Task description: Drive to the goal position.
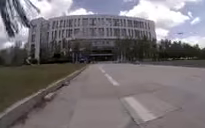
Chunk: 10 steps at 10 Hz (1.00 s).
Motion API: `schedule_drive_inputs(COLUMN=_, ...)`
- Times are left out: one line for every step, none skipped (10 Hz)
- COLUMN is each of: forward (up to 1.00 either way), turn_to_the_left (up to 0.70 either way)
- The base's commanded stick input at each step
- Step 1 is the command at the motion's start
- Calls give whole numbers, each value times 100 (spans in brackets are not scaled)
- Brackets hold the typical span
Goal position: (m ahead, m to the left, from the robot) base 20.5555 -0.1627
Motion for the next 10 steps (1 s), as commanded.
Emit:
schedule_drive_inputs(forward=70, turn_to_the_left=0)
schedule_drive_inputs(forward=70, turn_to_the_left=0)
schedule_drive_inputs(forward=70, turn_to_the_left=0)
schedule_drive_inputs(forward=70, turn_to_the_left=0)
schedule_drive_inputs(forward=70, turn_to_the_left=0)
schedule_drive_inputs(forward=70, turn_to_the_left=0)
schedule_drive_inputs(forward=70, turn_to_the_left=0)
schedule_drive_inputs(forward=70, turn_to_the_left=0)
schedule_drive_inputs(forward=70, turn_to_the_left=0)
schedule_drive_inputs(forward=70, turn_to_the_left=0)
